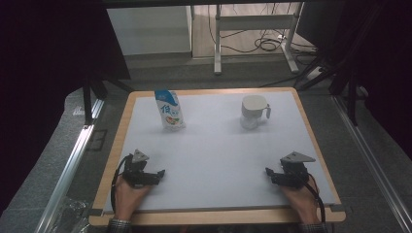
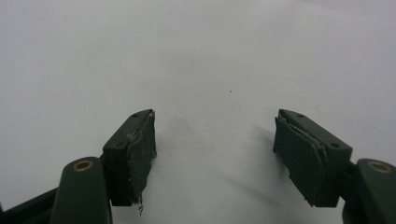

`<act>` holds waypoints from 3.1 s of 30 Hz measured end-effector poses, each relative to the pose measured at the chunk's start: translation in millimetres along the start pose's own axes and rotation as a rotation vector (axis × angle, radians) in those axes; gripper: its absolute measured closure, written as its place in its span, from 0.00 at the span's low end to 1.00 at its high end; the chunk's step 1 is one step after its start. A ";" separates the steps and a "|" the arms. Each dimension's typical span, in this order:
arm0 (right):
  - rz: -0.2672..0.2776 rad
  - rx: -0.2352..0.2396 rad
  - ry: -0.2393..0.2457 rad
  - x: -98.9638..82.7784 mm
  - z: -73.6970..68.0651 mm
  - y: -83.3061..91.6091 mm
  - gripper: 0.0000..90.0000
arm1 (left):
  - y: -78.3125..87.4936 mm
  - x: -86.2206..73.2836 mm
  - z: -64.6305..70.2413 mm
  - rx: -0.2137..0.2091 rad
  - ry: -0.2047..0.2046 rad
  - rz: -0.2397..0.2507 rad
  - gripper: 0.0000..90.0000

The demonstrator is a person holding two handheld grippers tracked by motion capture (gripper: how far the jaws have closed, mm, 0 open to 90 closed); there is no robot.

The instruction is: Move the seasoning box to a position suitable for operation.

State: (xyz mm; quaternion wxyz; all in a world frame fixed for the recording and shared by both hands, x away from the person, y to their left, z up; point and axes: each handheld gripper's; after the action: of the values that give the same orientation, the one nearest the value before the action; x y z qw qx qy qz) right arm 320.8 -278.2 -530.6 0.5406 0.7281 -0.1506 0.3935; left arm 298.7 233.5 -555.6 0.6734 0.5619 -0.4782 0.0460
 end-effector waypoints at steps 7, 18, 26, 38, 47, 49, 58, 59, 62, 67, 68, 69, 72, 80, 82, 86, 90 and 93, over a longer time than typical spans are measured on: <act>0.000 0.000 -0.001 -0.1 0.1 0.0 0.33 | 0.0 -0.1 0.1 0.000 0.000 0.002 0.04; 0.000 -0.004 -0.001 0.1 -0.3 0.0 0.33 | 0.0 -0.2 0.0 0.000 0.000 0.002 0.04; 0.001 -0.016 -0.005 0.3 -1.0 -0.2 0.31 | 0.0 -0.2 -0.1 0.000 0.001 0.002 0.04; 0.016 0.017 -0.038 13.7 -1.9 3.4 0.31 | 0.0 -0.3 0.0 0.000 0.000 0.002 0.05; 0.038 0.011 -0.044 34.3 -1.0 4.9 0.28 | 0.0 -0.3 0.0 0.000 0.000 0.003 0.05; 0.048 0.015 -0.046 40.1 1.0 4.4 0.28 | 0.1 -0.3 0.0 0.000 0.000 0.003 0.05; 0.038 0.061 -0.044 54.5 4.3 -3.2 0.29 | 0.1 -0.3 -0.1 0.000 0.000 0.002 0.05; 0.042 0.060 -0.044 56.4 5.0 -4.1 0.29 | 0.1 -0.3 0.0 0.000 0.000 0.002 0.05; 0.055 0.065 -0.066 62.5 8.4 -6.0 0.32 | 0.1 -0.4 -0.1 0.000 0.000 0.003 0.05; 0.067 0.066 -0.062 71.9 11.0 -8.8 0.34 | 0.1 -0.3 -0.1 0.000 0.000 0.002 0.05; 0.070 0.068 -0.054 73.8 11.2 -9.4 0.34 | 0.1 -0.3 -0.1 0.000 0.000 0.002 0.05; 0.074 0.069 -0.049 75.6 11.3 -10.2 0.34 | 0.1 -0.4 -0.1 0.000 0.000 0.002 0.05; 0.083 0.063 -0.039 81.5 12.8 -13.3 0.34 | 0.1 -0.3 -0.1 0.000 0.000 0.002 0.05; 0.094 0.037 -0.054 97.2 14.6 -20.3 0.35 | 0.1 -0.4 -0.1 0.000 0.000 0.002 0.04; 0.092 0.032 -0.064 101.6 16.0 -22.3 0.35 | 0.1 -0.3 -0.2 0.000 0.000 0.002 0.04; 0.111 0.010 -0.068 109.9 18.9 -26.0 0.35 | 0.0 -0.4 0.0 -0.001 0.002 0.004 0.04; 0.113 -0.004 -0.073 116.0 21.0 -31.0 0.35 | 0.0 -0.4 -0.1 -0.001 0.001 0.004 0.04; 0.120 -0.020 -0.088 122.9 25.2 -37.1 0.40 | 0.0 -0.4 -0.1 -0.001 0.001 0.004 0.04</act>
State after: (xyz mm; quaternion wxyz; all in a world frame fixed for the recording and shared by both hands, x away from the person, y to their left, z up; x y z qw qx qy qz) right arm 434.4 -262.0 -467.6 0.5160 0.7290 -0.2215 0.3915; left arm 298.5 233.8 -555.9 0.6738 0.5606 -0.4791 0.0473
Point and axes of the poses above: each handheld gripper's, and its own axes: y roughly backward along the jaws, x roughly out of its top, z roughly to its right, and after that the axes turned 12 degrees about -y, right-handed
